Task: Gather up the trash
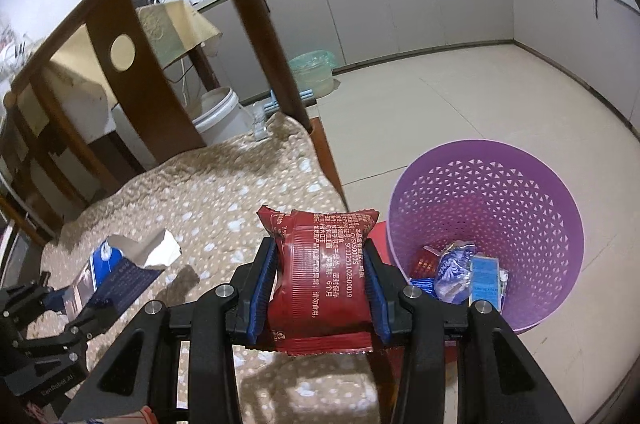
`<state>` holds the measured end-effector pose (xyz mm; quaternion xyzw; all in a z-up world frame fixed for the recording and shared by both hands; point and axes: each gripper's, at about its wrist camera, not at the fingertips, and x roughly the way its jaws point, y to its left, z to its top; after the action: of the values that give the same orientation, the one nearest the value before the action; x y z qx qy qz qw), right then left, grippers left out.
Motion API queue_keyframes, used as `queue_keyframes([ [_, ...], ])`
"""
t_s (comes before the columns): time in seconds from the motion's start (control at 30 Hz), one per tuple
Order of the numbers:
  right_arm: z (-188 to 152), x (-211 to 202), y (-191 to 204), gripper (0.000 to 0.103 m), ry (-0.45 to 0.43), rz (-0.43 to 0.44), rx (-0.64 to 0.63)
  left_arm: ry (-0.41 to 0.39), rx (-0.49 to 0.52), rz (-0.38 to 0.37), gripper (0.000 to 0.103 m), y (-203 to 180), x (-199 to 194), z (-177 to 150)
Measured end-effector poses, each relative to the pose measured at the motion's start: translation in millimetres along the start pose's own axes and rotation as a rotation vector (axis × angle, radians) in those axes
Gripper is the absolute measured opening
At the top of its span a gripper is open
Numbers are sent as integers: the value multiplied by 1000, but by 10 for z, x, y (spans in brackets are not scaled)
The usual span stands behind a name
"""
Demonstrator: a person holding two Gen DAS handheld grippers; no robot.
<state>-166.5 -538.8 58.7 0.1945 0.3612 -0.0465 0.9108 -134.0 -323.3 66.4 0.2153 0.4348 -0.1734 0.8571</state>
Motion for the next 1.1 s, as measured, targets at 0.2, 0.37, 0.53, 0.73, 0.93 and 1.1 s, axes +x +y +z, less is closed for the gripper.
queue_keyframes([
  [0.2,9,28,-2,45,21,69,24,-4,15,-8,41,-76,-3,2],
  [0.37,-71,186,248,46,104,189,-10,30,-52,-21,43,138,57,-100],
  [0.53,-146,325,467,59,159,203,-53,83,-157,-79,55,435,181,-267],
  [0.73,-207,434,585,66,188,172,-77,68,-185,-106,64,506,264,-342],
  [0.93,-261,518,636,73,191,134,-100,46,-129,-119,70,413,358,-274],
  [1.1,-258,585,623,74,200,139,-86,102,-135,-156,70,314,544,-301],
])
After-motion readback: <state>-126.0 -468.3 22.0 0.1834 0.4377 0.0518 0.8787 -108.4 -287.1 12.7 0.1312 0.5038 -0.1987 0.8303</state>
